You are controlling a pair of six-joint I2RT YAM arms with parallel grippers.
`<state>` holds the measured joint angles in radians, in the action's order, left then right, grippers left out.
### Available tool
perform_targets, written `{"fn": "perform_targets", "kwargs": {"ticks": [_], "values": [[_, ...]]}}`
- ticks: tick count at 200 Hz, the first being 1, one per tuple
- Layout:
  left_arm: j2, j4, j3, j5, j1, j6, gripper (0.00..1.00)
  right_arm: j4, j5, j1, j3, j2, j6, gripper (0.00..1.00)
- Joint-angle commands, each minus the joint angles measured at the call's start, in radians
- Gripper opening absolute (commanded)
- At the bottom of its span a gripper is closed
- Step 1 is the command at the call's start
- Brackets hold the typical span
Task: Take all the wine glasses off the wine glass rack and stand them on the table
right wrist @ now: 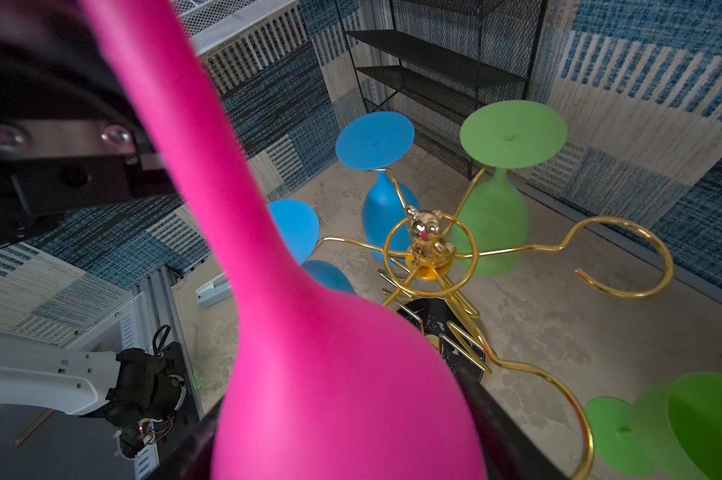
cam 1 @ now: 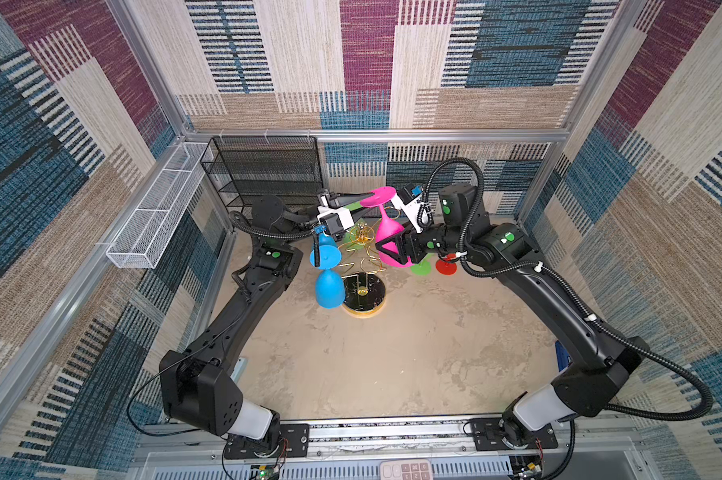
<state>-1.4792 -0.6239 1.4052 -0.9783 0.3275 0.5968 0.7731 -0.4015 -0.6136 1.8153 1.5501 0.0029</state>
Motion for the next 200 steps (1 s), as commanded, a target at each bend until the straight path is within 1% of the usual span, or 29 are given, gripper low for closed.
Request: {"fn": "perform_targets", "kwargs": {"ticks": [1, 23, 38, 45, 84, 99, 119, 157, 166, 183, 200], "values": [[0.000, -0.047, -0.002, 0.000, -0.001, -0.024, 0.16, -0.018, -0.014, 0.000, 0.010, 0.001, 0.001, 0.50], [0.000, -0.048, -0.003, 0.003, -0.001, -0.028, 0.08, -0.023, -0.021, 0.000, 0.007, -0.001, 0.002, 0.51], [0.000, -0.053, -0.006, 0.012, -0.001, -0.029, 0.00, -0.033, -0.025, 0.000, 0.001, -0.004, 0.005, 0.53], [0.001, -0.056, -0.008, 0.017, -0.003, -0.032, 0.00, -0.036, -0.024, 0.000, 0.000, -0.004, 0.007, 0.55], [0.004, -0.069, -0.023, 0.039, -0.003, -0.045, 0.00, -0.077, -0.055, 0.000, -0.007, -0.026, 0.030, 0.74], [0.008, -0.069, -0.029, 0.049, -0.003, -0.064, 0.00, -0.119, -0.071, 0.000, -0.023, -0.050, 0.048, 0.85], [0.018, -0.066, -0.045, 0.089, -0.003, -0.090, 0.00, -0.191, -0.070, 0.001, -0.055, -0.091, 0.073, 0.93], [0.063, 0.001, -0.074, 0.170, -0.004, -0.186, 0.00, -0.335, -0.019, 0.012, -0.131, -0.190, 0.113, 0.97], [0.076, 0.065, -0.078, 0.198, -0.004, -0.218, 0.00, -0.371, -0.006, 0.023, -0.154, -0.220, 0.126, 0.98], [0.101, 0.119, -0.086, 0.273, -0.005, -0.321, 0.00, -0.426, -0.024, 0.054, -0.195, -0.269, 0.146, 0.96], [0.129, 0.201, -0.084, 0.370, -0.005, -0.444, 0.00, -0.441, -0.057, 0.115, -0.211, -0.311, 0.176, 0.93]]}}
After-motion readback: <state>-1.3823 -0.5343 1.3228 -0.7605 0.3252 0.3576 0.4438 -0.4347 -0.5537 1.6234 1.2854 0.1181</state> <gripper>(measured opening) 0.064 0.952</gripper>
